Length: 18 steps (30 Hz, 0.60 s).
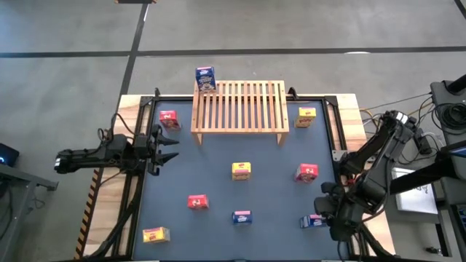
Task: Stack cereal on shelf
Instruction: Put the right blue cereal box on the shelf aligned with the other blue cereal box
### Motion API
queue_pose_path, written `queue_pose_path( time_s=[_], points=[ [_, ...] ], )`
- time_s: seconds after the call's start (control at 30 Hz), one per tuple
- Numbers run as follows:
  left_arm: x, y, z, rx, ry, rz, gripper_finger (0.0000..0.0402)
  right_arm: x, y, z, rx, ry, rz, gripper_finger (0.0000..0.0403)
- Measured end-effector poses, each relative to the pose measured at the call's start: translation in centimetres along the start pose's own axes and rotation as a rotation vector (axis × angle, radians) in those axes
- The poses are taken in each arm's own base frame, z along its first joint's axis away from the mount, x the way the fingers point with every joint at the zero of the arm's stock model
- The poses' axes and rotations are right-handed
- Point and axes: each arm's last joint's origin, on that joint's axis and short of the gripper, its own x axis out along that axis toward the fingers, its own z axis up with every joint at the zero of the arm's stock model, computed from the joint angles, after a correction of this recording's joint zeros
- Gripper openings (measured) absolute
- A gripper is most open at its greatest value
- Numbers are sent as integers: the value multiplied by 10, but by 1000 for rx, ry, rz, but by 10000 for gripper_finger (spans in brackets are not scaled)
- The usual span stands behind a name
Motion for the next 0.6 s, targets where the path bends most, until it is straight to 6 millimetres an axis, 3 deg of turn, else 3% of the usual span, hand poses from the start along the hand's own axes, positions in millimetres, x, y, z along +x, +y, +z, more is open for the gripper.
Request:
queue_pose_path(
  time_s=[0.33,0.6],
  points=[
    [0,0,0,0,0,0,194,11,-7,-5,166,25,-47,124],
    [0,0,0,0,0,0,194,11,-7,-5,67,25,-42,123]
  ],
)
